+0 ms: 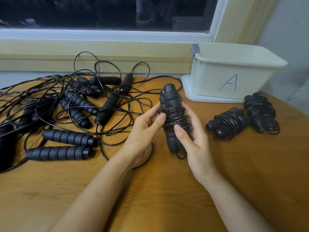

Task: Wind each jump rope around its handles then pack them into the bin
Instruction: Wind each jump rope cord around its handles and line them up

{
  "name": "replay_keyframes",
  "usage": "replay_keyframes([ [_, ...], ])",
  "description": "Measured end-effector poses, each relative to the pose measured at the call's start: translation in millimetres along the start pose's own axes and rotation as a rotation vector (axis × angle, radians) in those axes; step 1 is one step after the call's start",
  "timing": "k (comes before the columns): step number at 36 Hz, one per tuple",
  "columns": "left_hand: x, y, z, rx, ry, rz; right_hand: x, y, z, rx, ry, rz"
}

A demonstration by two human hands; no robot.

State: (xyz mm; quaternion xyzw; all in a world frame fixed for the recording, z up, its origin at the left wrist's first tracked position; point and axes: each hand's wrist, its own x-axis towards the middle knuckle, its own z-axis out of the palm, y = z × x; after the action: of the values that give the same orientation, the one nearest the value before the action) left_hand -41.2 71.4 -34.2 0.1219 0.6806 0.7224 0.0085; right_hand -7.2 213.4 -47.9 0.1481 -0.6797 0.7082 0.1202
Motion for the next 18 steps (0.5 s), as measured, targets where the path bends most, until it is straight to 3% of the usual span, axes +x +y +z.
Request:
replay_keyframes([
  [6, 0.3, 2.1, -5.6, 0.057, 0.042, 0.003, 2.8, -1.7, -2.4, 0.101, -0.001, 0.052],
  [11, -2.4, 6.1, -5.8, 0.044, 0.128, 0.033, 3.8, 4.4, -5.9, -0.089, 0.029, -0.018],
  [18, -4.0, 11.8, -5.9, 0.012, 0.203, 0.071, 2.9, 3.4, -5.3, -0.085, 0.006, -0.019],
])
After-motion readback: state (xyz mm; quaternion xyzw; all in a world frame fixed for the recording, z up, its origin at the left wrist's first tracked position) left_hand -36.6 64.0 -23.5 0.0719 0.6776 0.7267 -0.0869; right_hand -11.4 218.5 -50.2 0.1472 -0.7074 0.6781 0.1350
